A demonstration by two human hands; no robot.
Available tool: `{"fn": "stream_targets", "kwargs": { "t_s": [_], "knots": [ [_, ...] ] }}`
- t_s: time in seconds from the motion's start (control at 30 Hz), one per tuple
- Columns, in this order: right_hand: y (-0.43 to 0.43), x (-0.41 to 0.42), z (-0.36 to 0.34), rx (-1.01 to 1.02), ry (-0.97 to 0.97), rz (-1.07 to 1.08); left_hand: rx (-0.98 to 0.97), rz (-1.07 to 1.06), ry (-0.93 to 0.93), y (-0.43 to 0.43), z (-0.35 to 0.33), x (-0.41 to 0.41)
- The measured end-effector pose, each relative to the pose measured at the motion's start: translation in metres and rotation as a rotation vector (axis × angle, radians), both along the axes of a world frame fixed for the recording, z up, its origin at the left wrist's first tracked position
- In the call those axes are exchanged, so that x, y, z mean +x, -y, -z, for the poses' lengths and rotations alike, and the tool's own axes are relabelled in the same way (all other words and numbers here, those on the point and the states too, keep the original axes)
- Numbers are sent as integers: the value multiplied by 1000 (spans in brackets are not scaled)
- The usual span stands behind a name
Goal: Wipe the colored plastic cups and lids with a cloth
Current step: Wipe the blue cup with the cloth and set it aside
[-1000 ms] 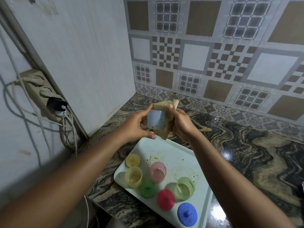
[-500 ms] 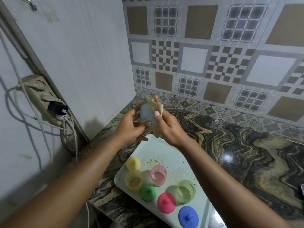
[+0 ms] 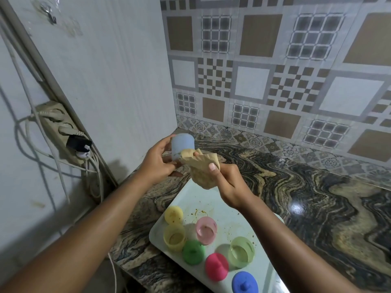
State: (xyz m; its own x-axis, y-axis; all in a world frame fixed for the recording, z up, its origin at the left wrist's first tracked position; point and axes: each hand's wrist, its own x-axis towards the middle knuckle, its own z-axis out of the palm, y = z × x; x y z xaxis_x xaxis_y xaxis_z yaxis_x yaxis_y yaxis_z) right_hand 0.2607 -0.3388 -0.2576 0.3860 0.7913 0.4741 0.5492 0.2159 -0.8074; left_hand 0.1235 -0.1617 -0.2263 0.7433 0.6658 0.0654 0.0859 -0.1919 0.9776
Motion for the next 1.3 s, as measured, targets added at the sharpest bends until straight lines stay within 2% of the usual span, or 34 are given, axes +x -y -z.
{"fn": "stream_targets", "kwargs": {
  "t_s": [0.07,0.23,0.3,0.5,0.67,0.8,0.9,1.03,1.17,1.3],
  "knots": [
    [2,2,4,-36,-126,-15,-3,-20,-3,-2,1,-4],
    [6,8,-7,43,-635,33,-60,-53,-31,1,1,-11],
    [1,13,-18,50,-675,53,-74,-47,-44,4,0,-11],
    [-22,14,-37,16,-318,68,-22,12,-5,14,1,-6],
    [-30,0,-47,-86,-5,54,32,-22,28,27,-7,0],
    [-34,-1,-39,-164,215,-34,99,-99,48,29,-7,1],
    [-30,-6,-32,-145,275,-49,102,-132,66,25,-8,1],
    [-23,-12,-19,-23,308,-55,68,-193,115,17,-7,-1],
    [-15,-13,-12,73,277,-61,112,-181,129,10,-8,-3],
    [-9,-9,-4,78,313,-81,108,-209,142,6,-11,-6]
  ]
}}
